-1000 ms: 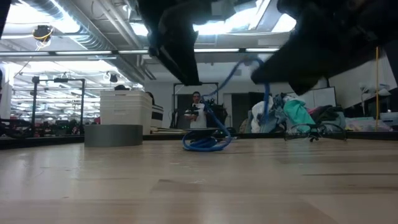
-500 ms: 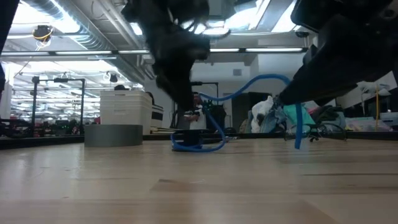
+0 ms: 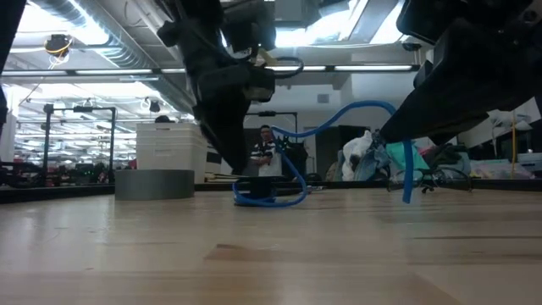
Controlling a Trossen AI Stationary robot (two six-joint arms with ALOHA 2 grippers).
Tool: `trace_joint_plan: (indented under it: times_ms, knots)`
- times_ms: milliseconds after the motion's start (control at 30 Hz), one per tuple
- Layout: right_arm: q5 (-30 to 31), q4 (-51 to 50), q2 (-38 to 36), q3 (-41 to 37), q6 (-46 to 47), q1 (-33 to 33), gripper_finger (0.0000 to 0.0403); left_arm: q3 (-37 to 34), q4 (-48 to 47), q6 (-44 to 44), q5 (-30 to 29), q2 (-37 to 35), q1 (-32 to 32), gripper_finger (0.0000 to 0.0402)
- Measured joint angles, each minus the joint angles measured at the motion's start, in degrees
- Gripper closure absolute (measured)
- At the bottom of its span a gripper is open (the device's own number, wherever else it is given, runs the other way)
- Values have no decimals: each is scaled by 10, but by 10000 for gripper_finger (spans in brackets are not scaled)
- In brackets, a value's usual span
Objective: Coil cords
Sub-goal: Coil the blue wire cable onto the black spool
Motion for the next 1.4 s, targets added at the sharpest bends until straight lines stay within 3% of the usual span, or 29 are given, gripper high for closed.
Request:
trace_joint_plan:
  times_ms: [233,433,567,700,967,1400]
  knots:
    - [-1,1,0,0,-4,0,396,-1,40,8,138,0,59,231]
    - [-3,1,0,0,-11,-1,396,-4,42,-2,177,0,106,231]
    - [-4,1,0,0,-11,-1,396,-28,57,-35,233,0,131,231]
    - [-7,1,0,0,-11,-1,396,-58,68,-58,246,1,140,231]
    - [-7,1,0,0,-13,-1,396,-101,181,-84,293,1,118,231]
    - [-7,1,0,0,-14,-1,395,-101,194,-110,275,1,106,231]
